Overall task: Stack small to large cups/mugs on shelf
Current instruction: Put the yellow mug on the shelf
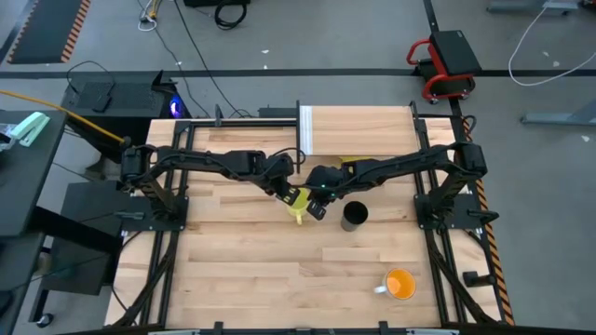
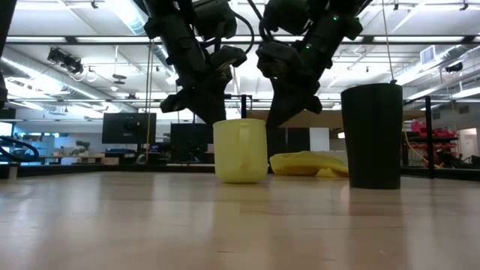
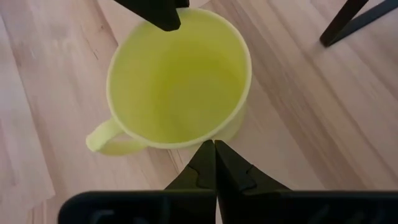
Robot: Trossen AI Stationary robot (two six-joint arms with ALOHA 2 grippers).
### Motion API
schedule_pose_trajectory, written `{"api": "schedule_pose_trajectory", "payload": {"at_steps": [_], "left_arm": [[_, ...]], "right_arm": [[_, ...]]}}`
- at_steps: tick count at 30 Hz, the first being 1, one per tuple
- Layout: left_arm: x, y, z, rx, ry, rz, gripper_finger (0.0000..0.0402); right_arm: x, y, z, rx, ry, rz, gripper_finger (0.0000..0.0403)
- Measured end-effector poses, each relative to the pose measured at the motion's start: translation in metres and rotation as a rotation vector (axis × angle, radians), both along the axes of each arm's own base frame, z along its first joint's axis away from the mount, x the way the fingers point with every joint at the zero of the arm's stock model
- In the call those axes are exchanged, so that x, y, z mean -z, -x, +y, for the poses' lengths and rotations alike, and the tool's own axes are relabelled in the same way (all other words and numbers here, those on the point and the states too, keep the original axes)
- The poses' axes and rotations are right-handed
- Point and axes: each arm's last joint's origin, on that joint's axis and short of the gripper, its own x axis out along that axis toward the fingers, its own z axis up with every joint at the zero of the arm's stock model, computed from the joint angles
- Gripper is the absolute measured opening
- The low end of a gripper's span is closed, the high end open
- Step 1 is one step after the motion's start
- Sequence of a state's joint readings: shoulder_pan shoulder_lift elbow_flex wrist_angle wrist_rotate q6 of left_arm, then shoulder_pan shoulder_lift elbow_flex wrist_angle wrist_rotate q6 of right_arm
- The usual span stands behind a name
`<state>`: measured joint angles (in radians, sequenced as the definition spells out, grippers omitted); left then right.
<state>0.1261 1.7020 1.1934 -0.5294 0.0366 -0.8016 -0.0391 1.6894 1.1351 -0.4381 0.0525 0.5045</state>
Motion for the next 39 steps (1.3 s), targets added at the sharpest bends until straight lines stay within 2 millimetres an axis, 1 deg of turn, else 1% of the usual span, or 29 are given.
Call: {"api": "schedule_pose_trajectory", "payload": {"at_steps": [9, 19, 24, 32, 34, 36, 39], "left_arm": [[0.0005, 0.0008, -0.0007, 0.007, 0.009, 0.009, 0.0086], [0.001, 0.0016, -0.0008, 0.007, 0.011, 0.019, 0.0073], [0.0011, 0.0019, -0.0006, 0.005, 0.009, 0.022, 0.0057], [0.0015, 0.0019, -0.0003, 0.001, 0.004, 0.024, 0.0012], [0.0016, 0.0019, -0.0001, 0.0, 0.003, 0.025, 0.0006], [0.0016, 0.0019, -0.0002, 0.0, 0.003, 0.024, 0.0007], [0.0016, 0.0016, -0.0003, 0.002, 0.006, 0.022, 0.0024]], "right_arm": [[-0.0013, -0.0002, 0.0, 0.007, -0.001, -0.008, 0.0], [-0.0022, -0.0015, 0.0013, -0.009, -0.003, -0.023, 0.0], [-0.0026, -0.002, 0.0012, -0.008, -0.005, -0.03, 0.0], [-0.0033, -0.0029, 0.0016, -0.01, -0.009, -0.041, 0.0], [-0.004, -0.0032, 0.0017, -0.002, -0.015, -0.049, 0.0], [-0.004, -0.0032, 0.0016, 0.004, -0.018, -0.049, 0.0], [-0.004, -0.0032, 0.0016, 0.005, -0.019, -0.05, 0.0]]}}
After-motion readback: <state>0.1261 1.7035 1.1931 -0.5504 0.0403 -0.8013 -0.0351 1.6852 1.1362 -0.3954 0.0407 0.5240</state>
